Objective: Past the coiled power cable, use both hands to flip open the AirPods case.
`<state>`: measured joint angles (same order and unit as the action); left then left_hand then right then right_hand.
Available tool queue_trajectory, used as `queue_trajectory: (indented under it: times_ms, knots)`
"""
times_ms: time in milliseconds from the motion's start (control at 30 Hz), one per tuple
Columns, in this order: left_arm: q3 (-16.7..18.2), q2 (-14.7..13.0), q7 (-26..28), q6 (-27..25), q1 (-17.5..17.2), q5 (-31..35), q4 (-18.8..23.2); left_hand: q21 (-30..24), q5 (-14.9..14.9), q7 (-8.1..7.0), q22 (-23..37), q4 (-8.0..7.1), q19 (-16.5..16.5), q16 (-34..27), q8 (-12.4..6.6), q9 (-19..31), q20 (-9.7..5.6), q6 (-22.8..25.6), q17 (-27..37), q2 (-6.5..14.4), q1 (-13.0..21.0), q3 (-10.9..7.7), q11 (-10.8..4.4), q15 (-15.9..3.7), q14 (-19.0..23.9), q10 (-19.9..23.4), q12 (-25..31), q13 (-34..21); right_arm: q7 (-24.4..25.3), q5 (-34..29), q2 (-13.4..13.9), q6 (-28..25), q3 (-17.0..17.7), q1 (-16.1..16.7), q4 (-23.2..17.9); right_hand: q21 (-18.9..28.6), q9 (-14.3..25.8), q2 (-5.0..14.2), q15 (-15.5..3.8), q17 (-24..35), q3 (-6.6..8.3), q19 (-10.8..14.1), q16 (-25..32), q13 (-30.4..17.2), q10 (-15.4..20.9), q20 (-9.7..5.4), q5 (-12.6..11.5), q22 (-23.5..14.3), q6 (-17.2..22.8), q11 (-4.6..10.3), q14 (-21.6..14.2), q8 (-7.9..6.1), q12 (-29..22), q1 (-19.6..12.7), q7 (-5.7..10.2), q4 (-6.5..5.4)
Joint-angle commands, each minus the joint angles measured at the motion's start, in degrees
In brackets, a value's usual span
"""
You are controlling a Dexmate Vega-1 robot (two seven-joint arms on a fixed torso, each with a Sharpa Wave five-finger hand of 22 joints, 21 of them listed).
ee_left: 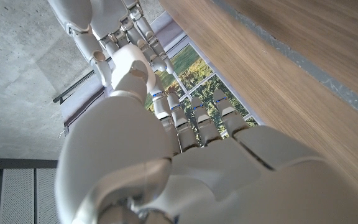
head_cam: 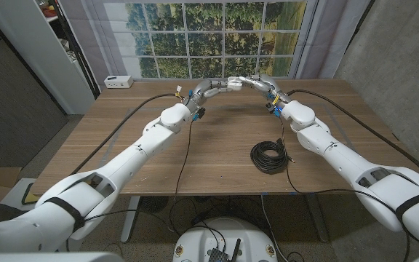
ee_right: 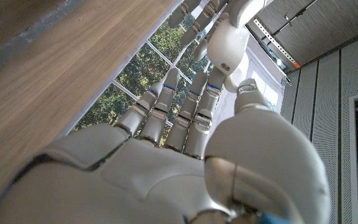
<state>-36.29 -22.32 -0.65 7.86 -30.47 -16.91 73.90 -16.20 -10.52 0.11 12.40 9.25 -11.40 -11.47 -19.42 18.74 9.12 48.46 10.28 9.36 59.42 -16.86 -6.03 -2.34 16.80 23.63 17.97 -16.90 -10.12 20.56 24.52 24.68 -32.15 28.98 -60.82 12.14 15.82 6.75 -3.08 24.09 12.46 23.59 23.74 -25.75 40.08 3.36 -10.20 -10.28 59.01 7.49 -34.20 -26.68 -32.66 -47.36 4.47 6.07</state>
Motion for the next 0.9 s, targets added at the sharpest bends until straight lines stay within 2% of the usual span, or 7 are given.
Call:
queue_trajectory:
  times_ms: [33,233,333,500,800,900]
  knots:
    - [-0.83,-1.91,1.53,-3.89,0.04,2.51,3.65,-0.45,-0.38,-3.58,0.31,-1.36,-0.37,-0.45,-4.4,12.66,0.01,3.2,0.26,0.39,-0.17,-1.85,-0.11,-1.92,0.86,0.48,0.24,-0.3,-0.29,0.69,0.56,-0.78,0.29,0.4,-0.68,0.19,0.01,0.35,-9.39,-0.15,-0.04,0.68,-0.28,0.11,0.76,-0.07,-0.17,-0.08,2.59,0.04,-0.75,0.01,-0.27,0.79,1.73,-0.34]
    - [-0.98,-2.16,1.13,-2.73,-0.09,2.95,3.52,-0.54,-0.21,-3.49,0.34,-1.55,-0.33,-0.43,-4.48,13.1,-0.01,3.14,0.32,0.33,-0.6,-2.03,-0.61,-2.33,1.08,0.77,0.29,-0.37,0.1,0.67,0.61,-1.58,0.26,0.51,-1.06,0.18,-0.38,0.47,-9.31,-0.45,-0.27,0.83,-0.53,0.56,1.24,-0.03,-0.19,-0.09,1.98,-0.48,-1.4,0.68,-0.13,2.12,1.86,-0.9]
    - [-0.86,-2.04,0.91,-1.31,-0.23,2.9,2.81,-0.59,-0.1,-3.84,0.36,-1.65,-0.3,-0.43,-4.38,13.31,-0.11,2.77,0.34,0.3,-0.82,-2.11,-0.85,-2.55,1.21,0.95,0.32,-0.4,0.74,0.45,0.66,-2.05,0.27,0.61,-1.37,0.29,-0.85,0.74,-9.15,-0.65,-0.48,1.26,-0.71,0.94,1.36,0.1,-0.24,-0.11,1.36,-1.35,-1.96,1.45,0.11,3.61,1.32,-1.63]
    - [-0.87,-2.01,0.32,0.35,-0.18,3.11,1.88,-0.67,0.13,-4.38,0.38,-1.86,-0.23,-0.4,-4.45,13.59,-0.28,2.89,0.4,0.26,-1.27,-2.24,-1.23,-2.87,1.32,1.2,0.35,-0.46,1.37,-0.08,0.83,-2.83,0.1,0.5,-1.73,0.26,-1.62,0.92,-8.96,-0.94,-0.71,1.36,-0.95,1.45,1.37,0.14,-0.28,-0.13,0.63,-1.84,-2.58,2.54,0.5,5.33,0.5,-2.41]
    - [-0.71,-2.37,-0.51,1.23,-0.39,3.09,1.81,-0.73,0.29,-4.67,0.4,-1.76,-0.09,-0.25,-4.24,13.41,-0.38,3.03,0.37,0.08,-1.41,-2.48,-1.46,-2.98,1.22,1.16,0.25,-0.52,2.1,-0.38,0.82,-3.96,-0.06,0.39,-2.21,0.26,-2.47,0.62,-8.9,-1.17,-1.11,1.57,-1.21,2.01,0.77,0.3,-0.28,-0.15,0.21,-2.39,-2.9,3.61,1.23,6.97,0.3,-2.94]
    - [-0.61,-2.45,-0.52,1.31,-0.53,3.09,1.91,-0.75,0.34,-4.64,0.41,-1.77,-0.05,-0.22,-4.18,13.29,-0.36,3.22,0.38,0.05,-1.5,-2.55,-1.49,-3.06,1.22,1.11,0.2,-0.54,2.0,-0.3,0.88,-4.19,-0.09,0.4,-2.4,0.19,-2.95,0.34,-8.89,-1.21,-1.28,1.51,-1.38,2.33,0.28,0.4,-0.32,-0.16,-1.27,-2.58,-2.71,4.72,1.75,7.55,0.27,-2.94]
